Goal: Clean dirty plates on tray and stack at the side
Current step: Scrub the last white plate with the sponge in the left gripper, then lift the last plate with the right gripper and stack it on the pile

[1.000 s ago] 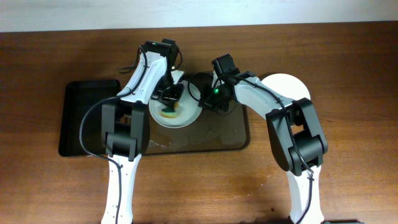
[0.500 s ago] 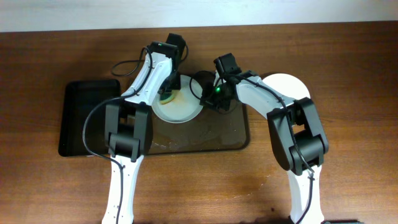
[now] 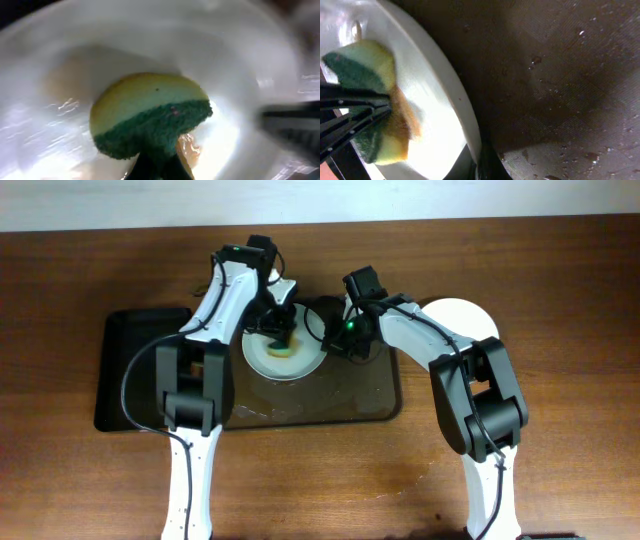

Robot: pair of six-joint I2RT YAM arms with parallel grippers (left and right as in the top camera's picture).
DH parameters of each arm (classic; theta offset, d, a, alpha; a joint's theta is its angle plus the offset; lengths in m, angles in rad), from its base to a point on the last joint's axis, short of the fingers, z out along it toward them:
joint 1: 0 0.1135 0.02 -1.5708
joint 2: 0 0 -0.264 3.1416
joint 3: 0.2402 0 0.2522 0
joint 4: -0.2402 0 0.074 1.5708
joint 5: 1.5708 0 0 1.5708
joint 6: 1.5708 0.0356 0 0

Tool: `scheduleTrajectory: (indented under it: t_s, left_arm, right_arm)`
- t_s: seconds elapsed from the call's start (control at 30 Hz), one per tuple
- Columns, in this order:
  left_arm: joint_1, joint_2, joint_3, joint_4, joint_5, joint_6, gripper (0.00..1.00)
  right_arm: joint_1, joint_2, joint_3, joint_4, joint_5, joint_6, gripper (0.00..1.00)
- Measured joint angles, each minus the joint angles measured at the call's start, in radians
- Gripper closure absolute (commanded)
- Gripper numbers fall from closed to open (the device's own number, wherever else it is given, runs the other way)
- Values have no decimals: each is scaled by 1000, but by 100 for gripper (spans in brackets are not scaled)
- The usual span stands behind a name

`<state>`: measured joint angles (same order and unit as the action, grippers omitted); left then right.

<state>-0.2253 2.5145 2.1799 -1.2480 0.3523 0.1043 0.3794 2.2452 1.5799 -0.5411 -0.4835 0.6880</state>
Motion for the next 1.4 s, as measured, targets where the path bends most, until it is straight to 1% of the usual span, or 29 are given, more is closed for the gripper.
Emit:
scheduleTrajectory:
  t_s: [0.07,0.13,0.2,0.27,0.33,0.43,0.5,0.57,0.67,0.73,0.83,0.93,1.0,1.07,1.17,1.3,1.4]
  left_arm:
    - [30,21,-6,47,180,22,100]
    - [64,44,-7,63,304,34,100]
    - [93,60,19,23,367,39,100]
    - [119,80,151,-50,383,38,100]
    - [151,80,357,-113,352,5,100]
    - [199,76,656,-255,207,-63,100]
    - [226,70,769,-369,96,-87,100]
    - [237,70,809,-431,11,-98,100]
    - [238,70,811,-438,-56,-103,100]
    - [238,70,811,-439,-73,-105,100]
    - [238,70,811,-439,-89,-106,100]
    - [238,70,811,-440,-121,-106,100]
    - [238,70,811,-439,-133,-106,100]
    - [238,70,811,-439,-145,-106,100]
    - [238,70,811,-439,-152,-106,100]
    - [238,70,811,-439,-156,-106,100]
    - [238,70,811,-439,-156,-106,100]
  right_arm:
    - [0,0,0,0,2,9,96]
    - [0,0,0,1,3,18,96]
    - [0,0,0,3,3,16,96]
    - [0,0,0,6,3,14,96]
    - [0,0,-1,13,3,11,96]
    - [-4,0,-6,27,-8,-24,96]
    - [-4,-18,-16,5,4,-62,96]
    - [-4,-66,-27,-64,60,-95,96]
    - [-4,-240,-31,-220,227,-147,96]
    - [-4,-408,-30,-359,403,-168,96]
    - [0,-558,-30,-459,625,-174,96]
    - [50,-645,-30,-488,869,-176,96]
    - [113,-652,-30,-492,1009,-177,96]
    - [211,-632,-30,-492,1183,-180,96]
    - [338,-552,-30,-499,1431,-183,96]
    - [446,-465,-30,-504,1616,-185,96]
    - [478,-458,-30,-504,1697,-181,96]
